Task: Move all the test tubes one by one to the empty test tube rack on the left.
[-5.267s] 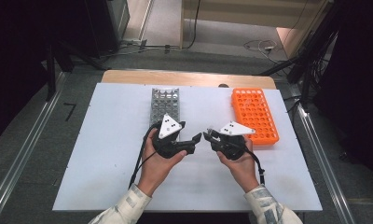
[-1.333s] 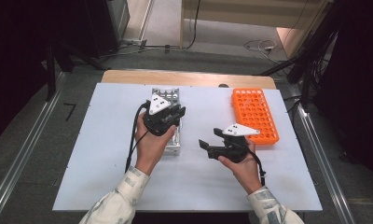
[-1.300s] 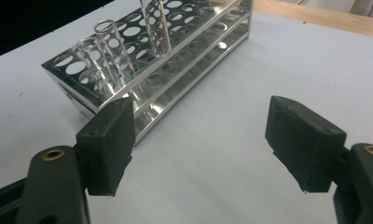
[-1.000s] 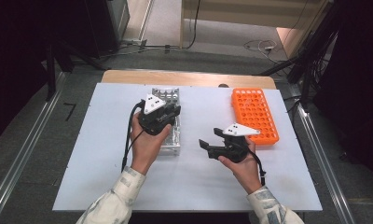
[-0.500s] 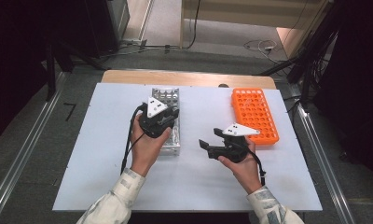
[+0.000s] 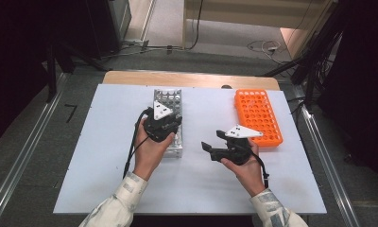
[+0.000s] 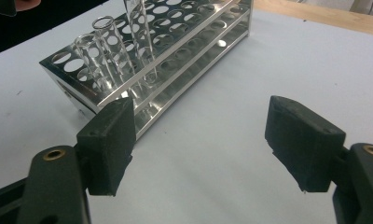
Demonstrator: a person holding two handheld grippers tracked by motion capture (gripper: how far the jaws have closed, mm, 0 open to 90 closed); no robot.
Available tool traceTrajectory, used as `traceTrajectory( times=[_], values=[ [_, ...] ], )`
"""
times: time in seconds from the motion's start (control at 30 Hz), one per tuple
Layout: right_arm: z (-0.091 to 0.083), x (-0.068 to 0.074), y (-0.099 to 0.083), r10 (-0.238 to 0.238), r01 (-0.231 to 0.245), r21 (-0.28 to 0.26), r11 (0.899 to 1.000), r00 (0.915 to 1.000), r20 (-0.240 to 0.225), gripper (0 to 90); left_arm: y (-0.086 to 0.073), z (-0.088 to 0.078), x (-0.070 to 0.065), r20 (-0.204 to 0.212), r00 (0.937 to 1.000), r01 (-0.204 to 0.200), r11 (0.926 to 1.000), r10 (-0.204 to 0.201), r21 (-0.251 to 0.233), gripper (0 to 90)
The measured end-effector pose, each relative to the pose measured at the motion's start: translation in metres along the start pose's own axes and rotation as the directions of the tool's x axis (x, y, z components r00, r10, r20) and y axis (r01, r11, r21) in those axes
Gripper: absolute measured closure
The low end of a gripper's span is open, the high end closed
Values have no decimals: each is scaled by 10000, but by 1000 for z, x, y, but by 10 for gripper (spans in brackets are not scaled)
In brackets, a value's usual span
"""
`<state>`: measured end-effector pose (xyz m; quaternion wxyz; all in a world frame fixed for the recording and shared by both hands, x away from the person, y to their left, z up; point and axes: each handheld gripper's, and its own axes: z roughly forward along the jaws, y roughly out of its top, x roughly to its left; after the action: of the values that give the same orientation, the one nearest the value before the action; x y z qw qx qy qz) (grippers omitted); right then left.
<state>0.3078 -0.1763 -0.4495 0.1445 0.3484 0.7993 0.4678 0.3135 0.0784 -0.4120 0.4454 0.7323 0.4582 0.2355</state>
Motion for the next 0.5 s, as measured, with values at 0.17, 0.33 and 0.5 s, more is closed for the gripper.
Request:
traceTrajectory(
  times=[0.17, 0.33, 0.5],
  values=[
    [0, 0, 0, 16, -16, -17, 10000, 10000, -9, 233, -1, 1, 0, 28, 10000, 15, 10000, -15, 72, 755],
    [0, 0, 0, 19, -19, -27, 10000, 10000, -14, 233, -1, 1, 1, 201, 9996, 207, 9998, -208, 20, 731],
    [0, 0, 0, 16, -16, -35, 10000, 10000, -8, 233, -1, 0, 1, 278, 9992, 277, 9996, -276, -42, 723]
  ],
)
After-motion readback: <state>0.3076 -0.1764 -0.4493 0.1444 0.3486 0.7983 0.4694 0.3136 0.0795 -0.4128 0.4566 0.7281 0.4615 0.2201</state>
